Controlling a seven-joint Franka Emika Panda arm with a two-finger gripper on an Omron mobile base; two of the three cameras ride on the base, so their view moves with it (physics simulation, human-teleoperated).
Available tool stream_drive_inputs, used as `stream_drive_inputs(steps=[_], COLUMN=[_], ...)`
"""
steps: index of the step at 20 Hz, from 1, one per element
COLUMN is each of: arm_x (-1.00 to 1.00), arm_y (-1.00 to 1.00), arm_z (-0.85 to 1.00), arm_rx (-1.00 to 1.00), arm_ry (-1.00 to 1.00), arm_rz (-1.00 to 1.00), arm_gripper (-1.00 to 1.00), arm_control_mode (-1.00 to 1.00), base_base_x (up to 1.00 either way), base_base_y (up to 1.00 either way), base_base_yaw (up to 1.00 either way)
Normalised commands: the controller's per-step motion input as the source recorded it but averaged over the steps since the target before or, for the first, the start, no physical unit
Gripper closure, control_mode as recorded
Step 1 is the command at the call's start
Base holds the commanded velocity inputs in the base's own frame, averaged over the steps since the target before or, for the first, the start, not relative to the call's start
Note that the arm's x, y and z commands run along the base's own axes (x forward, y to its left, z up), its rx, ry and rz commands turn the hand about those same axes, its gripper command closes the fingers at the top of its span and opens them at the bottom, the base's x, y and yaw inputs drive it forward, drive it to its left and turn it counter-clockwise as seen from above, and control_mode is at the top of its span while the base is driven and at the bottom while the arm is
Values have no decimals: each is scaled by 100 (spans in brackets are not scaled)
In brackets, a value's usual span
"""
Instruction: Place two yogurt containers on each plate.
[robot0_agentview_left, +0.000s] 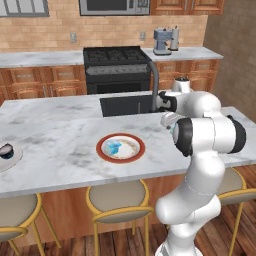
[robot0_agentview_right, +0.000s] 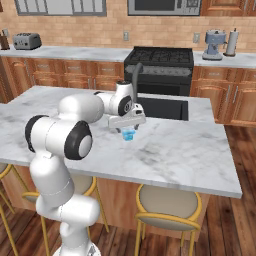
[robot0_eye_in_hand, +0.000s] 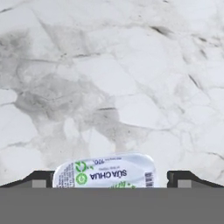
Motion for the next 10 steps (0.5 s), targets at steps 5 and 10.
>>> stream_drive_inputs(steps=[5, 10], arm_x=[-7, -17], arm_y=[0, 0], arm_z=[-2, -3], arm_rx=[1, 0], arm_ry=[0, 0], arm_rz=[0, 0], arm_gripper=[-100, -100], arm_control_mode=[-100, -100], base_base_x=[0, 0], base_base_y=[0, 0], base_base_yaw=[0, 0])
